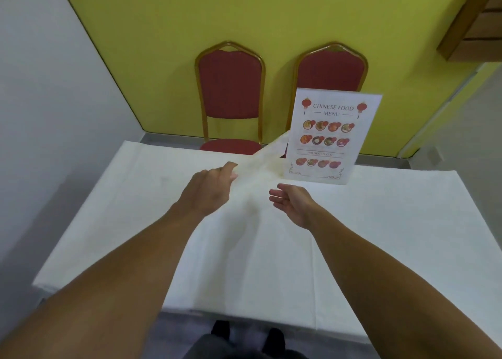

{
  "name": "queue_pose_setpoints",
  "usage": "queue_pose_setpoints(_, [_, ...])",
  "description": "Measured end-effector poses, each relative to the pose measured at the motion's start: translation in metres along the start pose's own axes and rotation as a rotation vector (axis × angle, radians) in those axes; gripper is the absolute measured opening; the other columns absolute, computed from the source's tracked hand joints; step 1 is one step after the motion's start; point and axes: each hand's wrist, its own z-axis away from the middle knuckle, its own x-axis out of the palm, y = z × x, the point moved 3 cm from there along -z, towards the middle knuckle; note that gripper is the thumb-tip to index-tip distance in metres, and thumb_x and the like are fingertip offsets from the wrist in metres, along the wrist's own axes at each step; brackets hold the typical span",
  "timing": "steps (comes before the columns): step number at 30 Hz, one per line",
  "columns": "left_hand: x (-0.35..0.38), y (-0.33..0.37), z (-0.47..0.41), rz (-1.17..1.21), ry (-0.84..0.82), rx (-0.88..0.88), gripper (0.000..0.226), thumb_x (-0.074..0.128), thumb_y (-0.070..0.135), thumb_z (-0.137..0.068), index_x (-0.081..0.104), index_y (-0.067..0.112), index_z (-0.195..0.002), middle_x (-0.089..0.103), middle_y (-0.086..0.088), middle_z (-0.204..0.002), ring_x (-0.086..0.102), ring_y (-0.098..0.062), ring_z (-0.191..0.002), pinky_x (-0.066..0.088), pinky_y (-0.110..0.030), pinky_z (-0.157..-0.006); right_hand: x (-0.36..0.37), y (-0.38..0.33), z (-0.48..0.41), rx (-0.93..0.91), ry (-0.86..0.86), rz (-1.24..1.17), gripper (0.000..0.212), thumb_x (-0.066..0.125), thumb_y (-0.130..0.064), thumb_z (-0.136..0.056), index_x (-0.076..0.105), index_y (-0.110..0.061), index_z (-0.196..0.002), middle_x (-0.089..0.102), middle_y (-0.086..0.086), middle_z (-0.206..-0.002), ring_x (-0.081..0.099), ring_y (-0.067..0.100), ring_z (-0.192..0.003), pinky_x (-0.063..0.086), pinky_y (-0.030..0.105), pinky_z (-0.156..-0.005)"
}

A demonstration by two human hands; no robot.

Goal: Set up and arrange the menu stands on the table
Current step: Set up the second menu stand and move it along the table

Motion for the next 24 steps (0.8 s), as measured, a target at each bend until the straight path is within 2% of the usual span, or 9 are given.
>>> queue_pose_setpoints(4, [-0.019, -0.029, -0.012, 0.151, -0.014, -0.131, 0.027, 0.049, 0.026, -0.100, 0.056, 0.009, -0.120, 0.070, -0.020, -0.094, 0.064, -0.043, -0.082, 0.052, -0.044, -0.064, 0.036, 0.007, -0.012, 0.023, -0.039, 0.145, 0.029, 0.044, -0.002, -0.092, 0.056, 0.007, -0.116, 0.052, 0.020, -0.134, 0.053, 0.033, -0.126, 0.043, 0.040, -0.108])
queue_pose_setpoints(8, [-0.025, -0.062, -0.015, 0.381, 0.069, -0.273, 0.025, 0.053, 0.030, -0.098, 0.059, 0.017, -0.118, 0.069, -0.009, -0.094, 0.063, -0.034, -0.084, 0.053, -0.039, -0.064, 0.075, -0.002, -0.021, -0.018, -0.099, 0.211, 0.024, 0.041, 0.002, -0.083, 0.057, -0.004, -0.099, 0.050, 0.007, -0.102, 0.050, 0.023, -0.082, 0.044, 0.029, -0.089])
queue_pose_setpoints(10, [-0.023, -0.076, -0.019, 0.443, 0.104, -0.326, 0.025, 0.055, 0.028, -0.098, 0.060, 0.016, -0.119, 0.066, -0.003, -0.091, 0.061, -0.029, -0.084, 0.050, -0.035, -0.065, 0.091, -0.010, -0.031, -0.067, -0.104, 0.202, 0.036, 0.041, 0.003, -0.078, 0.067, -0.005, -0.101, 0.070, 0.001, -0.104, 0.064, 0.033, -0.097, 0.046, 0.030, -0.083])
queue_pose_setpoints(11, [-0.021, -0.084, -0.021, 0.477, 0.122, -0.345, 0.025, 0.055, 0.028, -0.098, 0.059, 0.015, -0.120, 0.066, -0.001, -0.093, 0.062, -0.029, -0.086, 0.051, -0.035, -0.066, 0.096, -0.014, -0.034, -0.097, -0.090, 0.205, 0.042, 0.041, 0.004, -0.075, 0.071, -0.007, -0.102, 0.075, 0.000, -0.104, 0.060, 0.038, -0.115, 0.049, 0.030, -0.079])
queue_pose_setpoints(13, [-0.016, -0.101, -0.026, 0.545, 0.143, -0.378, 0.030, 0.054, 0.031, -0.098, 0.056, 0.016, -0.125, 0.069, -0.003, -0.106, 0.064, -0.029, -0.096, 0.055, -0.041, -0.073, 0.103, -0.025, -0.039, -0.166, -0.031, 0.187, 0.044, 0.043, 0.006, -0.073, 0.074, -0.008, -0.099, 0.076, -0.001, -0.100, 0.045, 0.037, -0.125, 0.044, 0.026, -0.065])
queue_pose_setpoints(14, [-0.014, -0.109, -0.029, 0.539, 0.148, -0.390, 0.035, 0.052, 0.033, -0.098, 0.054, 0.018, -0.129, 0.069, -0.004, -0.112, 0.063, -0.030, -0.101, 0.055, -0.043, -0.077, 0.107, -0.031, -0.042, -0.196, -0.006, 0.159, 0.042, 0.044, 0.008, -0.074, 0.075, -0.009, -0.096, 0.076, -0.002, -0.097, 0.028, 0.012, -0.096, 0.043, 0.027, -0.065])
queue_pose_setpoints(15, [-0.011, -0.116, -0.033, 0.497, 0.157, -0.398, 0.039, 0.051, 0.036, -0.099, 0.051, 0.019, -0.134, 0.068, -0.005, -0.117, 0.062, -0.031, -0.105, 0.054, -0.044, -0.080, 0.111, -0.039, -0.041, -0.219, 0.016, 0.121, 0.040, 0.045, 0.010, -0.078, 0.076, -0.011, -0.093, 0.076, -0.002, -0.096, 0.061, 0.029, -0.084, 0.047, 0.028, -0.069])
queue_pose_setpoints(18, [-0.007, -0.129, -0.047, 0.359, 0.201, -0.403, 0.044, 0.049, 0.041, -0.099, 0.050, 0.018, -0.137, 0.067, -0.005, -0.121, 0.060, -0.034, -0.108, 0.048, -0.041, -0.080, 0.115, -0.054, -0.050, -0.294, 0.081, 0.061, 0.045, 0.044, 0.015, -0.080, 0.076, -0.014, -0.096, 0.077, 0.000, -0.100, 0.070, 0.022, -0.098, 0.057, 0.037, -0.090])
queue_pose_setpoints(24, [0.019, -0.151, -0.085, 0.443, 0.100, -0.497, 0.043, 0.042, 0.041, -0.098, 0.054, 0.013, -0.128, 0.066, -0.011, -0.118, 0.057, -0.037, -0.110, 0.048, -0.042, -0.083, 0.101, -0.073, -0.066, -0.419, 0.219, 0.154, 0.059, 0.039, 0.015, -0.073, 0.076, -0.016, -0.106, 0.076, -0.005, -0.104, 0.068, 0.019, -0.105, 0.055, 0.044, -0.095])
